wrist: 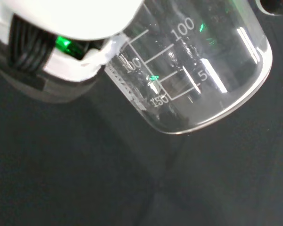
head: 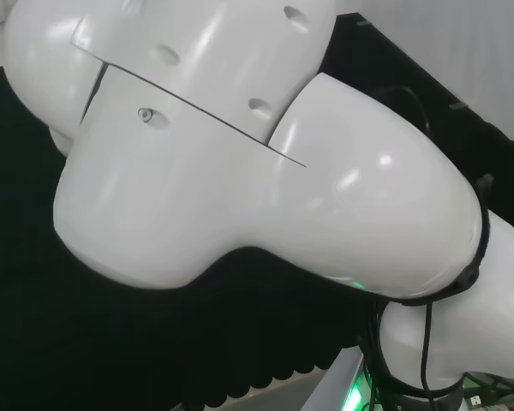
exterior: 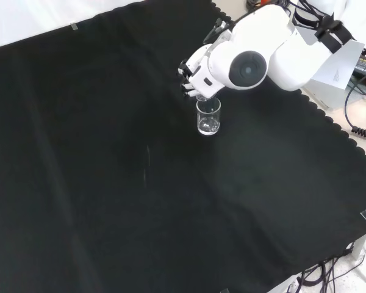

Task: Pour the water from the handheld beaker into the one on the table.

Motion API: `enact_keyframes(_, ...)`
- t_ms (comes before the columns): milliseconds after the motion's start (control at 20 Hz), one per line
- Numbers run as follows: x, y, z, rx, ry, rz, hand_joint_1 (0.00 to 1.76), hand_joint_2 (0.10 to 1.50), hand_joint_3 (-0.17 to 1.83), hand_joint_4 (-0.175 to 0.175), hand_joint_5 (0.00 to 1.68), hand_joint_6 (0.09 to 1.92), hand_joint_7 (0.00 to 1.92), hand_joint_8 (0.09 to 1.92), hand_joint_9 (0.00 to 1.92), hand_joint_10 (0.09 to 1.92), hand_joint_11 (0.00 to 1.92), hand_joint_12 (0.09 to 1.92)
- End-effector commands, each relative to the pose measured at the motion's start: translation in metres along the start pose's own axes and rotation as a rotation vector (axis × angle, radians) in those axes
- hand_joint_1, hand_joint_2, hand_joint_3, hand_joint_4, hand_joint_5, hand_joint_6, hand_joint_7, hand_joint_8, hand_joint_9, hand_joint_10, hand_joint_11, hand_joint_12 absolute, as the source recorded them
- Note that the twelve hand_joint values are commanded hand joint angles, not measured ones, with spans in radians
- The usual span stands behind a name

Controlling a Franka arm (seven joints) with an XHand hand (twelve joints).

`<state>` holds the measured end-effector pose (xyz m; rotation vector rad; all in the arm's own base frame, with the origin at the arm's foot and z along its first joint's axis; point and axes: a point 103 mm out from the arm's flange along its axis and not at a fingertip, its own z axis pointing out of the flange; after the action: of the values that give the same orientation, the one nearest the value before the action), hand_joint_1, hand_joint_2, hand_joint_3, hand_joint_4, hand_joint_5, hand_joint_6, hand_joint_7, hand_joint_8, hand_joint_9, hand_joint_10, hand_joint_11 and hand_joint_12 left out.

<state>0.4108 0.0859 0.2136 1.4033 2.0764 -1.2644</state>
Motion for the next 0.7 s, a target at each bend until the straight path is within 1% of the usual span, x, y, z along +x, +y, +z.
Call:
enact_keyframes(50,-0.012,-0.002,0.007,-0.068,0.18,0.005,1.15,0.6,0.78,0.106,1.26,0.76,1.52,0.76,1.81,0.24,1.49,0.66)
enact_keyframes(300,-0.026,-0.006,0.015,-0.138,0.352,0.018,1.15,0.6,0.78,0.108,1.26,0.76,1.52,0.76,1.8,0.24,1.49,0.66)
enact_keyframes(450,-0.034,-0.008,0.022,-0.185,0.44,0.024,1.15,0.6,0.78,0.109,1.26,0.76,1.52,0.76,1.8,0.24,1.49,0.66)
enact_keyframes(550,-0.038,-0.009,0.026,-0.216,0.486,0.024,1.15,0.6,0.78,0.11,1.26,0.76,1.51,0.76,1.8,0.24,1.49,0.65)
enact_keyframes(700,-0.04,-0.009,0.03,-0.247,0.535,0.02,1.15,0.61,0.77,0.108,1.25,0.77,1.51,0.76,1.79,0.24,1.48,0.65)
